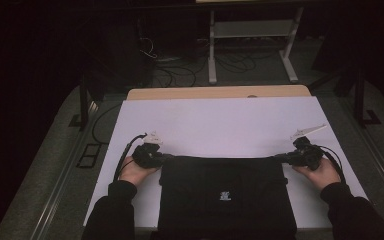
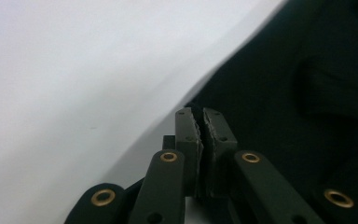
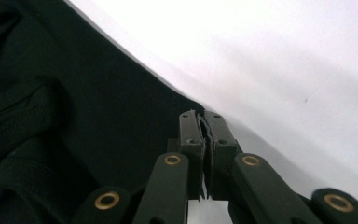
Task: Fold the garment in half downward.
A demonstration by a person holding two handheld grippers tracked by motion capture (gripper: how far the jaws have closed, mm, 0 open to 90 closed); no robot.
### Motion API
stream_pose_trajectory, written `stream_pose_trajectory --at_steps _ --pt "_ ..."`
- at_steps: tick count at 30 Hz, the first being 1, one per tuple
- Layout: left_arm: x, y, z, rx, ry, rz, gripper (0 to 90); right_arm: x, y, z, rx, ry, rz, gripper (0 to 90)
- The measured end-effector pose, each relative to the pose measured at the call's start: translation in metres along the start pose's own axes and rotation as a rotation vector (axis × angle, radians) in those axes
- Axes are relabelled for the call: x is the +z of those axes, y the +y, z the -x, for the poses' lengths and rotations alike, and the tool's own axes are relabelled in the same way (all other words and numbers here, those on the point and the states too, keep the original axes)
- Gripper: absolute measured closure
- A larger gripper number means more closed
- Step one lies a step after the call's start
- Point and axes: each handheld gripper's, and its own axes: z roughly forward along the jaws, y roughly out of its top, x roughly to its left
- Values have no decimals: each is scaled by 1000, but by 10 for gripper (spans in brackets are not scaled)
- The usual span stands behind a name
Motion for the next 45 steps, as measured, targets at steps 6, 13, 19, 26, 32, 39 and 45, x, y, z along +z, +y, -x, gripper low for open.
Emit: stream_pose_trajectory --at_steps 6,13,19,26,32,39,45 --pt "-5 9 2 35 83 -10 846 -4 7 -7 -13 -61 48 861" --pt "-12 18 -5 1 111 18 846 -9 17 -5 12 -82 62 861" --pt "-15 30 -14 -8 130 -1 845 -9 30 -1 10 -93 69 861" --pt "-22 53 -22 -26 178 -19 845 -13 48 5 16 -108 84 860" --pt "-21 66 -31 -34 200 -30 845 -15 60 12 52 -110 84 860" --pt "-10 73 -40 -80 223 -53 845 -10 76 16 56 -145 60 860" --pt "-12 79 -48 -102 223 -31 845 -9 84 22 63 -158 62 859"
